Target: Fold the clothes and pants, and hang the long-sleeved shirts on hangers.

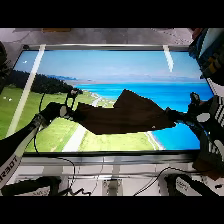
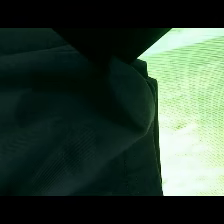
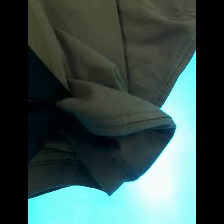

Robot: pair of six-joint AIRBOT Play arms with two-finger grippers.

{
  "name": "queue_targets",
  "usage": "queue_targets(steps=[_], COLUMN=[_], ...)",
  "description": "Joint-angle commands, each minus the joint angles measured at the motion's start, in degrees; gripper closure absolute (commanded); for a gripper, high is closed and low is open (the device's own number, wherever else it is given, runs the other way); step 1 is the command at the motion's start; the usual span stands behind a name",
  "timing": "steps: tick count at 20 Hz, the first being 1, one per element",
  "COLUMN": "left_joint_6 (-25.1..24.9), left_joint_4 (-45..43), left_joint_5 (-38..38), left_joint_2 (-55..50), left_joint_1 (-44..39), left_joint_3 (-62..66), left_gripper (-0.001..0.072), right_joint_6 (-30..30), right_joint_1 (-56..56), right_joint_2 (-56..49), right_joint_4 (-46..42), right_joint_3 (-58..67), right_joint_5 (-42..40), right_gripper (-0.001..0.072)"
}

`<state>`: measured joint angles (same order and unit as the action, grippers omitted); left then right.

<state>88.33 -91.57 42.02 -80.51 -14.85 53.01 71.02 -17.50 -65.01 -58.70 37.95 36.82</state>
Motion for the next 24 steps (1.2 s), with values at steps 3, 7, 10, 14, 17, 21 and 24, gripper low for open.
queue_targets(steps=[3,7,10,14,17,21,24], left_joint_6=[0.0,0.0,0.0,0.0,0.0,0.0,0.0], left_joint_4=[0.1,0.2,0.1,0.2,0.2,0.2,0.1], left_joint_5=[0.0,0.0,0.0,0.0,0.0,0.0,1.3], left_joint_2=[0.0,0.0,0.0,0.0,0.0,0.0,0.0], left_joint_1=[0.0,0.0,0.0,0.0,0.0,0.0,0.0], left_joint_3=[0.0,0.0,0.0,0.0,0.0,0.0,0.0], left_gripper=[0.0696,0.0696,0.0696,0.0697,0.0696,0.0696,0.0696], right_joint_6=[0.0,0.0,0.0,0.0,0.0,0.0,0.0], right_joint_1=[0.0,0.0,0.0,0.0,0.0,0.0,0.0], right_joint_2=[0.0,0.0,0.0,0.0,0.0,0.0,0.0], right_joint_4=[0.0,0.0,0.0,0.0,0.0,0.0,0.2], right_joint_3=[0.0,0.0,0.0,0.0,0.0,0.0,0.2], right_joint_5=[0.0,0.0,0.0,0.0,0.0,-2.5,0.4], right_gripper=[0.0689,0.069,0.069,0.069,0.069,0.069,0.069])
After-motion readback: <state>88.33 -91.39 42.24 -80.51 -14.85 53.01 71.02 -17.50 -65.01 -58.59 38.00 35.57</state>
